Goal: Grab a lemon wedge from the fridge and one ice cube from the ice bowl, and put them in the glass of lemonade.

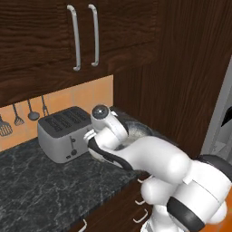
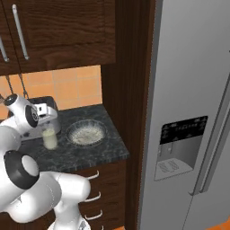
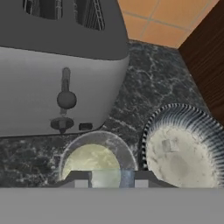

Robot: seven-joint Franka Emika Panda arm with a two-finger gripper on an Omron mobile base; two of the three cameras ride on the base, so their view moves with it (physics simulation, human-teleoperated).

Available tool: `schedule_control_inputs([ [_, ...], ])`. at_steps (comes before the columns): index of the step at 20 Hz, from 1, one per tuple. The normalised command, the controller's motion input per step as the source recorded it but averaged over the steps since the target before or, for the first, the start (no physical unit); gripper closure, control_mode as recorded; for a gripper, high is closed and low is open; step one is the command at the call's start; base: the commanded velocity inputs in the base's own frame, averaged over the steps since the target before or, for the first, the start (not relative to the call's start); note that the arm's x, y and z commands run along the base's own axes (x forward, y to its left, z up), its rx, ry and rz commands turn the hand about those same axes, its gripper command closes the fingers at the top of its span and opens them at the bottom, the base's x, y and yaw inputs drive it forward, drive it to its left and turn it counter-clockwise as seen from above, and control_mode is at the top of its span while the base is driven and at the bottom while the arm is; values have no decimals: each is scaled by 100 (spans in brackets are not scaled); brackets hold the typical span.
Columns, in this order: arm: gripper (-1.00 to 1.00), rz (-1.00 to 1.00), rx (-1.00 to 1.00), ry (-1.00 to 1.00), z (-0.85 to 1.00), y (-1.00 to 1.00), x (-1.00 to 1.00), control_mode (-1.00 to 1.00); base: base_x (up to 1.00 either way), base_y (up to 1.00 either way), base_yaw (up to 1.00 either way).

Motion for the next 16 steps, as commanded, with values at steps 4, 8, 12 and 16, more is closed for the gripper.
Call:
schedule_control_inputs([
  [4,100,5,-4,0,-44,15,36,-100,0,0,0],
  [8,100,5,-3,0,-20,14,38,-100,0,0,0],
  [12,100,3,-4,0,-11,18,10,-100,0,0,0],
  [16,-100,0,-2,0,16,5,-23,-100,0,0,0],
])
